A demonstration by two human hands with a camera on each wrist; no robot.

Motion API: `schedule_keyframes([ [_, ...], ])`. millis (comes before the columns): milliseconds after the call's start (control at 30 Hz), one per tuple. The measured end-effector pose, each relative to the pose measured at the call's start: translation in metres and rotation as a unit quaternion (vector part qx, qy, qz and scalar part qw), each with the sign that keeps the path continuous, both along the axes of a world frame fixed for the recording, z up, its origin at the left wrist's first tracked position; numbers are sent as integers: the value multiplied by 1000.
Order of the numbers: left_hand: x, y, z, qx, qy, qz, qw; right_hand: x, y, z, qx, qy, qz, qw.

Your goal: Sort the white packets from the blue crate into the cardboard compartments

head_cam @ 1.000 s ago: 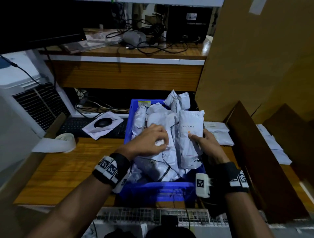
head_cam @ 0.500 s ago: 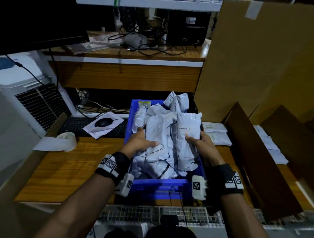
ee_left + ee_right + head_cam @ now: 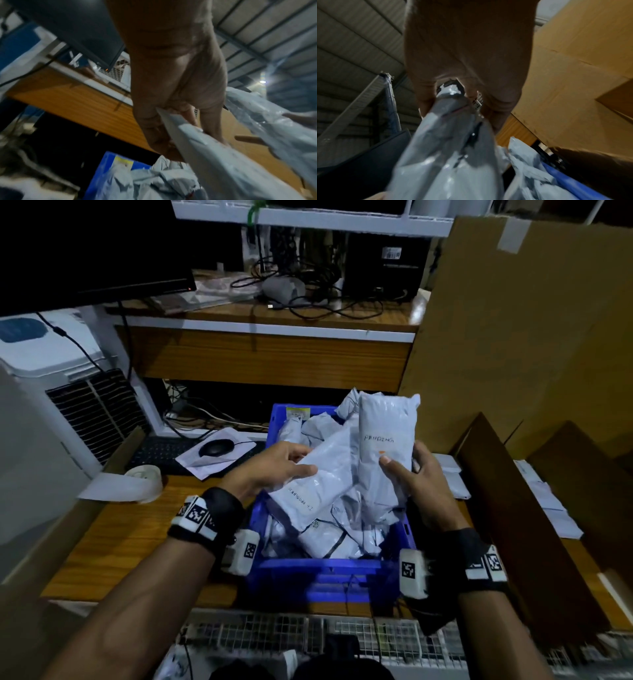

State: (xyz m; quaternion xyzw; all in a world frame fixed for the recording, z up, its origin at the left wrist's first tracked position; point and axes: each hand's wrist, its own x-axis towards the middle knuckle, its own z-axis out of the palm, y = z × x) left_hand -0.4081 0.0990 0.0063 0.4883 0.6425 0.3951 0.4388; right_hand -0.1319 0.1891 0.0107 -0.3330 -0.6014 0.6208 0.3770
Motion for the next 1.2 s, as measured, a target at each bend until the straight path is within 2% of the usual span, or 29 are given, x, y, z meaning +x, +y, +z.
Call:
schedule_keyframes([
  [67,-6,-2,16,9,87,-51,995,-2,-6,23,49,-13,30,998],
  [200,-6,-4,49,29,194,-137,971,-5,-10,49,85,-130,156,976],
  [267,-9,-6,66,46,267,-151,951,-4,-13,51,79,-153,195,965],
  [300,-10,-7,74,52,279,-146,948,-5,-15,51,76,-148,195,967],
  [333,-14,-9,77,60,270,-130,952,-6,-17,50,71,-135,184,971],
  [400,-22,-13,80,91,203,-68,973,-9,-20,47,51,-91,150,983],
  [500,-29,-20,70,148,36,72,986,-11,-22,36,13,-18,91,996],
  [600,-22,-29,49,172,-156,147,962,-12,-27,28,3,29,33,999],
  [733,4,-43,23,170,-279,155,932,-18,-44,23,-6,68,-14,998],
  [900,24,-54,23,212,-276,177,921,-21,-69,15,-36,94,-16,995],
  [1000,22,-60,25,226,-266,160,923,-16,-85,15,-54,116,-28,991],
  [1200,30,-72,25,239,-252,126,929,6,-127,24,-42,86,-67,993],
])
